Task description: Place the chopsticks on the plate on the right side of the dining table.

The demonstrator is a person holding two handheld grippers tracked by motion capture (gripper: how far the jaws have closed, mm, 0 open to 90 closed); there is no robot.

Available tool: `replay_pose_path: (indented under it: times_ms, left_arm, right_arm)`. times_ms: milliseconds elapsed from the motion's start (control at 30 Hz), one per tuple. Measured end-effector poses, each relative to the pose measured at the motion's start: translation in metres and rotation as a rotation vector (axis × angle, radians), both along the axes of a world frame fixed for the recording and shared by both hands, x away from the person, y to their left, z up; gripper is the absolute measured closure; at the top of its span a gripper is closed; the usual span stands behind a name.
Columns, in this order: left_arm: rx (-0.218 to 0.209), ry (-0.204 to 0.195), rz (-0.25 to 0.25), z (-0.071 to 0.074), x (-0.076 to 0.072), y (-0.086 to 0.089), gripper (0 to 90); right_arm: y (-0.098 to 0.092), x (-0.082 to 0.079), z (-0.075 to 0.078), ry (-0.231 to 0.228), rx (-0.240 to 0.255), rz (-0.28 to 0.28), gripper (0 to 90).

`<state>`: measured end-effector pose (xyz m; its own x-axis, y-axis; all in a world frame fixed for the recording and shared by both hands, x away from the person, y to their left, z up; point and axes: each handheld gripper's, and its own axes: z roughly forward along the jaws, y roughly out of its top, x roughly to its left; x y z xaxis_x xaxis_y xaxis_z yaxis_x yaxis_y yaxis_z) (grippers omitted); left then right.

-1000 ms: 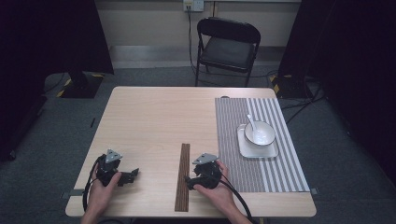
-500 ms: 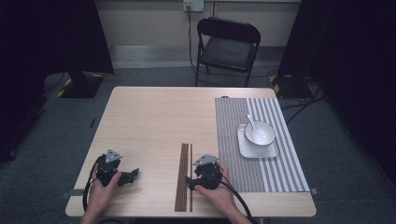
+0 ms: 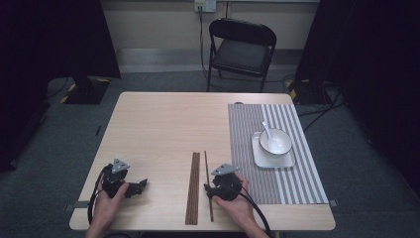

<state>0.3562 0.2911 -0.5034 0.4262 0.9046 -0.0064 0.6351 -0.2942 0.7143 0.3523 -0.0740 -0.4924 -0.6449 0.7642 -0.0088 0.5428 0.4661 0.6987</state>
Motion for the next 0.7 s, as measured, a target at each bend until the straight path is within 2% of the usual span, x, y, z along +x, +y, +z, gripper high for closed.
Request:
replay_pose_path:
  times_ms: [267, 400, 633, 700]
  left_arm:
    - [-0.001, 0.0, 0.0, 0.0, 0.0, 0.0, 0.0]
    - [-0.001, 0.001, 0.0, 0.0, 0.0, 0.0, 0.0]
    - [-0.001, 0.0, 0.001, 0.0, 0.0, 0.0, 0.0]
    - [-0.002, 0.0, 0.0, 0.0, 0.0, 0.0, 0.0]
  right_arm:
    - [-0.008, 0.005, 0.0, -0.01, 0.012, -0.036, 51.7]
    - [-0.009, 0.002, 0.001, -0.004, 0.001, -0.053, 52.5]
    - [-0.012, -0.008, 0.003, 0.006, -0.008, -0.05, 52.6]
    - [-0.012, -0.01, 0.003, 0.009, -0.008, -0.06, 55.7]
